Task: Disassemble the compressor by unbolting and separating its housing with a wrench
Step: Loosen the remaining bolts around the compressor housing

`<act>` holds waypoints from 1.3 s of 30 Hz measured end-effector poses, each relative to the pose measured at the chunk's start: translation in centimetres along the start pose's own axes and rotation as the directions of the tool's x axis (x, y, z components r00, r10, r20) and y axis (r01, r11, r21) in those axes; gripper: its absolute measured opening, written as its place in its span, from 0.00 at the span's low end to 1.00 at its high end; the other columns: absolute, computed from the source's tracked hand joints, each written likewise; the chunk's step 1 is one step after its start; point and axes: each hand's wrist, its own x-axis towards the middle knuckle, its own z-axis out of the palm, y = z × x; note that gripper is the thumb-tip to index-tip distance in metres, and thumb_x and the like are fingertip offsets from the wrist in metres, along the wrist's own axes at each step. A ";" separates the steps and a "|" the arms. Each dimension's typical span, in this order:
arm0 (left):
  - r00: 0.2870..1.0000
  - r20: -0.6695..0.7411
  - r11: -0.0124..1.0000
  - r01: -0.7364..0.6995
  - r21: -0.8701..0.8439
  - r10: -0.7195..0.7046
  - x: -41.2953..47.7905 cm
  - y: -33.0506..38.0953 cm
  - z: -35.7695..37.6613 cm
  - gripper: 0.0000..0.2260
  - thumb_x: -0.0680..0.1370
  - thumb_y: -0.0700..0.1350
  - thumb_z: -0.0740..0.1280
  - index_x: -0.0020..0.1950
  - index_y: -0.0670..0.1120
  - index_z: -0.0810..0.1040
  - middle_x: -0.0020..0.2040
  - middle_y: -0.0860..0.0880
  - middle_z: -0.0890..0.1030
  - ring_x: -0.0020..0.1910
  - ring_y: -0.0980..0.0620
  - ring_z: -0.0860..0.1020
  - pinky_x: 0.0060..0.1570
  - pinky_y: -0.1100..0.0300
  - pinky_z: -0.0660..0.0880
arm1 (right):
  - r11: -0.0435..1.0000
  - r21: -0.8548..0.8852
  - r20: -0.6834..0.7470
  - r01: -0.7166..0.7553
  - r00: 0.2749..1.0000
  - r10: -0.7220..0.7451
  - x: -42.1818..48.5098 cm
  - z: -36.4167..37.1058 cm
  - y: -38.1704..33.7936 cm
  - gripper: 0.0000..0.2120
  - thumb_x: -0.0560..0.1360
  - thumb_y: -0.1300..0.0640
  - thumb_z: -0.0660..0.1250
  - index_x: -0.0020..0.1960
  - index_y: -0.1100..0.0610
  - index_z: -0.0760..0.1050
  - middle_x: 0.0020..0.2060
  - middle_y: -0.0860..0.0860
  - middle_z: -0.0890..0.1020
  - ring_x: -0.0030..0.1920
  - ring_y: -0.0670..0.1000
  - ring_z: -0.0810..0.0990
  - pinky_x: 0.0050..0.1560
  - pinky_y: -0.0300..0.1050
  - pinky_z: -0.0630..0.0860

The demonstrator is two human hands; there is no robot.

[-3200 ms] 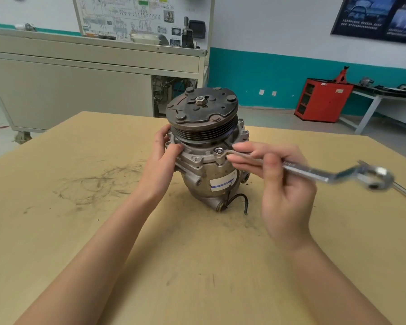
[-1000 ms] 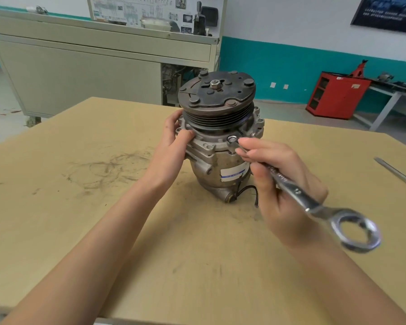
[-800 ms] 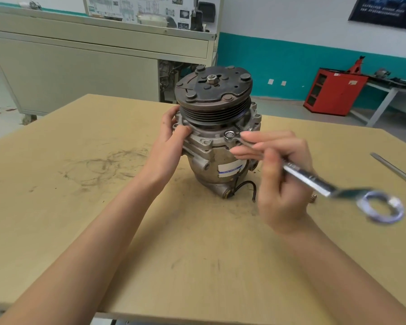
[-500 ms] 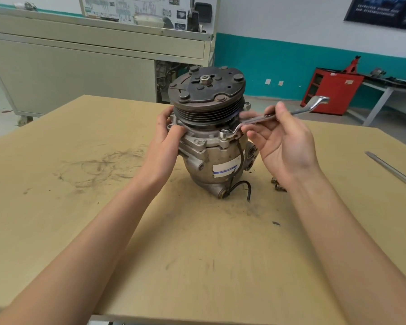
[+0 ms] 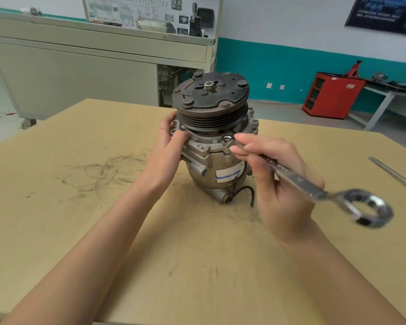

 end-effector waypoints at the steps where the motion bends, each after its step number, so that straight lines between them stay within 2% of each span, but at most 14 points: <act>1: 1.000 0.000 1.000 -0.003 0.001 0.003 0.0 0.0 0.0 0.20 0.81 0.46 0.57 0.73 0.51 0.62 0.63 0.56 0.72 0.48 0.67 0.73 0.38 0.77 0.68 | 0.996 -0.071 0.001 0.052 0.999 -0.052 -0.3 0.1 0.1 0.18 0.82 0.52 0.57 0.47 0.66 0.77 0.46 0.60 0.82 0.45 0.55 0.84 0.43 0.48 0.82; 5: 1.000 0.001 1.000 0.000 0.003 0.000 0.0 0.0 0.0 0.19 0.82 0.43 0.55 0.73 0.51 0.62 0.64 0.56 0.72 0.47 0.68 0.74 0.38 0.76 0.69 | 0.971 -0.168 0.031 0.171 0.985 -0.168 -1.1 0.5 0.2 0.13 0.82 0.57 0.57 0.47 0.64 0.75 0.46 0.61 0.83 0.46 0.55 0.84 0.43 0.44 0.81; 8: 1.000 0.010 1.000 0.002 -0.012 -0.002 -0.1 0.1 -0.1 0.20 0.81 0.45 0.56 0.73 0.52 0.62 0.62 0.58 0.72 0.47 0.72 0.74 0.42 0.73 0.70 | 0.972 0.200 -0.048 -0.123 0.990 0.135 -0.4 0.6 0.6 0.09 0.83 0.56 0.53 0.47 0.55 0.69 0.46 0.55 0.82 0.42 0.53 0.84 0.41 0.45 0.81; 10: 1.000 0.018 1.000 0.011 -0.023 -0.011 -0.1 0.1 -0.1 0.22 0.79 0.48 0.57 0.73 0.54 0.62 0.65 0.57 0.72 0.54 0.67 0.73 0.47 0.71 0.71 | 0.786 0.474 -0.019 -0.397 0.888 0.460 0.9 0.1 1.6 0.11 0.83 0.56 0.51 0.46 0.56 0.68 0.41 0.53 0.83 0.38 0.54 0.85 0.37 0.43 0.80; 12: 1.000 0.012 0.999 0.026 -0.037 -0.026 -0.2 0.3 0.1 0.23 0.77 0.50 0.57 0.72 0.54 0.63 0.64 0.57 0.73 0.51 0.67 0.74 0.42 0.75 0.70 | 0.448 0.649 0.188 -0.614 0.701 0.688 2.3 -0.7 2.8 0.15 0.83 0.56 0.49 0.44 0.59 0.70 0.40 0.55 0.84 0.37 0.53 0.84 0.36 0.40 0.79; 14: 0.999 -0.002 0.999 0.034 -0.036 -0.034 -0.3 0.4 0.3 0.23 0.76 0.51 0.57 0.72 0.54 0.63 0.62 0.58 0.74 0.46 0.68 0.74 0.38 0.77 0.69 | 0.194 0.692 0.344 -0.696 0.554 0.758 3.0 -1.2 3.5 0.17 0.83 0.57 0.48 0.43 0.60 0.72 0.40 0.56 0.85 0.36 0.51 0.84 0.35 0.37 0.79; 15: 0.999 -0.003 0.999 0.036 -0.029 -0.036 -0.2 0.4 0.3 0.21 0.78 0.50 0.57 0.72 0.54 0.63 0.63 0.58 0.74 0.46 0.67 0.74 0.39 0.75 0.69 | 0.156 0.698 0.360 -0.699 0.530 0.768 3.2 -1.3 3.6 0.18 0.83 0.57 0.49 0.42 0.60 0.72 0.40 0.57 0.85 0.36 0.51 0.84 0.35 0.37 0.79; 18: 0.999 -0.009 0.999 0.042 -0.025 -0.042 -0.1 0.3 0.1 0.19 0.82 0.46 0.56 0.72 0.54 0.63 0.64 0.57 0.73 0.50 0.63 0.74 0.44 0.69 0.69 | 0.231 0.739 0.259 -0.632 0.583 0.770 3.4 -1.7 3.2 0.18 0.83 0.55 0.50 0.42 0.60 0.73 0.40 0.59 0.85 0.37 0.52 0.84 0.35 0.38 0.79; 21: 0.999 0.002 0.999 0.045 -0.012 -0.045 -0.2 0.4 0.1 0.19 0.82 0.45 0.55 0.73 0.54 0.62 0.63 0.58 0.73 0.50 0.64 0.74 0.42 0.72 0.70 | 0.529 0.638 0.022 -0.560 0.700 0.714 3.2 -2.2 2.0 0.19 0.82 0.52 0.53 0.41 0.59 0.75 0.37 0.57 0.85 0.36 0.54 0.85 0.35 0.39 0.79; 24: 0.999 0.007 0.999 0.042 -0.023 -0.042 -0.3 0.5 0.2 0.20 0.80 0.48 0.57 0.72 0.54 0.63 0.58 0.63 0.73 0.45 0.69 0.74 0.37 0.78 0.68 | 0.856 0.354 -0.169 -0.378 0.874 0.456 2.2 -1.8 0.4 0.14 0.81 0.52 0.56 0.43 0.58 0.73 0.39 0.51 0.85 0.37 0.53 0.85 0.37 0.42 0.80; 27: 0.999 0.011 0.999 0.037 -0.028 -0.037 -0.3 0.7 0.3 0.25 0.74 0.52 0.56 0.72 0.54 0.63 0.57 0.65 0.72 0.47 0.67 0.74 0.37 0.78 0.68 | 0.997 0.050 -0.095 -0.066 0.993 0.070 1.2 -0.8 -0.5 0.14 0.81 0.51 0.58 0.48 0.59 0.76 0.43 0.54 0.83 0.41 0.56 0.85 0.38 0.51 0.82; 32: 1.000 0.000 0.998 0.030 -0.051 -0.030 -0.2 0.5 0.3 0.28 0.70 0.53 0.57 0.72 0.54 0.64 0.60 0.60 0.74 0.49 0.65 0.74 0.40 0.74 0.69 | 0.848 -0.436 0.085 0.300 0.952 -0.293 0.3 0.1 -0.8 0.21 0.79 0.53 0.61 0.41 0.70 0.81 0.43 0.61 0.84 0.39 0.53 0.85 0.37 0.42 0.80; 35: 1.000 -0.001 0.998 0.024 -0.054 -0.024 -0.2 0.5 0.4 0.28 0.71 0.53 0.57 0.72 0.54 0.64 0.62 0.58 0.74 0.50 0.64 0.74 0.42 0.72 0.69 | 0.773 -0.520 0.112 0.364 0.926 -0.360 0.2 0.5 -0.8 0.20 0.78 0.53 0.63 0.39 0.69 0.82 0.41 0.61 0.84 0.36 0.53 0.84 0.41 0.39 0.76; 39: 1.000 -0.010 0.999 0.006 -0.053 -0.007 -0.1 0.5 0.4 0.27 0.72 0.51 0.57 0.72 0.52 0.64 0.64 0.53 0.73 0.50 0.60 0.71 0.45 0.71 0.69 | 0.741 -0.542 0.133 0.397 0.911 -0.391 0.1 1.3 -1.1 0.19 0.77 0.53 0.65 0.38 0.68 0.82 0.38 0.61 0.84 0.35 0.54 0.84 0.36 0.42 0.79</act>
